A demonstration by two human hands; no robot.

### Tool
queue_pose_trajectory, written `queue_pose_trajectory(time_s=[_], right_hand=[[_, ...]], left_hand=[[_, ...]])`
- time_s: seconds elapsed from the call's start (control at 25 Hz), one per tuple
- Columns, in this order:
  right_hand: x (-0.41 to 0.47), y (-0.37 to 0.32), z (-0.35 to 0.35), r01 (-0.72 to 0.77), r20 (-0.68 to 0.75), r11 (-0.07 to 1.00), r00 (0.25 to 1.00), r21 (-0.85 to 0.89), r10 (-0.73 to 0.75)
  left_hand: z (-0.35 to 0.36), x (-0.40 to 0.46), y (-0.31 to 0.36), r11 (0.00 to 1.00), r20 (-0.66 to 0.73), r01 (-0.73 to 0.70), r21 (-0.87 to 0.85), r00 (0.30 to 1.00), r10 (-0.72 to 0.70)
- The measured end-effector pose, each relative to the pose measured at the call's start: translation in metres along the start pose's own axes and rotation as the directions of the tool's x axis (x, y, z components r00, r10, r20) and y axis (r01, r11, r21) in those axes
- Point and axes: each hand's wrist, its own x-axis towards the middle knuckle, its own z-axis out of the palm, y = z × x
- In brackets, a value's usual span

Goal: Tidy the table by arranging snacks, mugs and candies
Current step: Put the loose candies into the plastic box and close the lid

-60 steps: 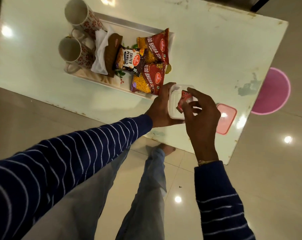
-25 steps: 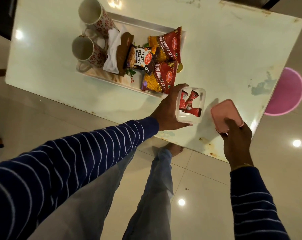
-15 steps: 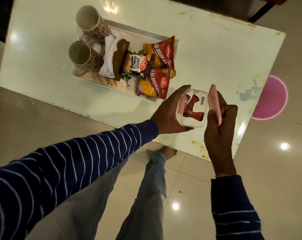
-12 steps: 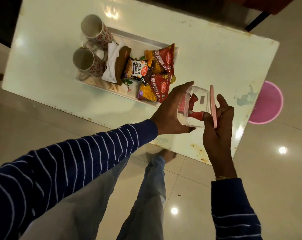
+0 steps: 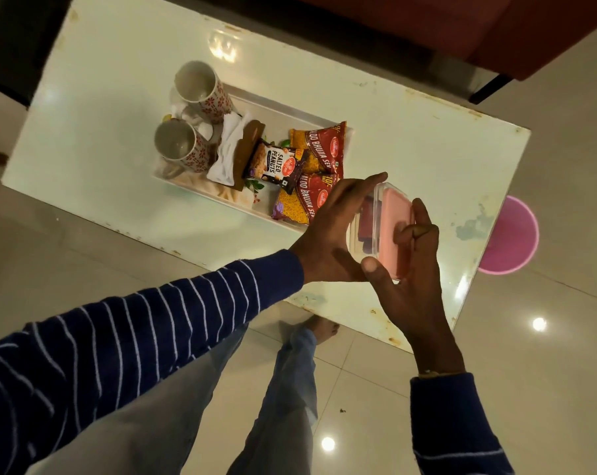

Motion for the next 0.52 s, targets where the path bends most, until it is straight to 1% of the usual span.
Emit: queue_pose_trajectory(time_s=[0.2,0.32,0.4,0.52], right_hand=[[0.0003,0.0067,0.0039,0.043,-0.041,0.998,0.998,-0.034,-0.044],[0.0059,0.0082,0.0058,0.029,-0.065,0.999,0.997,-0.033,-0.031],[0.0071,0.0087,0.0078,0.047,-0.080,0.999,0.996,-0.013,-0.048],[0.0057,0.0096,0.0099,0.101,-0.118,0.994,0.987,-0.051,-0.106]], left_hand=[[0.0011,-0.0063,0.0043,0.999,0.024,-0.034,0.011,0.999,0.033],[-0.0024,-0.0052,0.0046,1.000,0.009,-0.012,-0.002,1.000,0.012],[-0.0048,-0.0044,0.0050,0.999,-0.012,-0.011,-0.032,1.000,0.011],[-0.0044,-0.0023,0.0066,0.997,-0.045,-0.076,-0.018,0.996,0.075]])
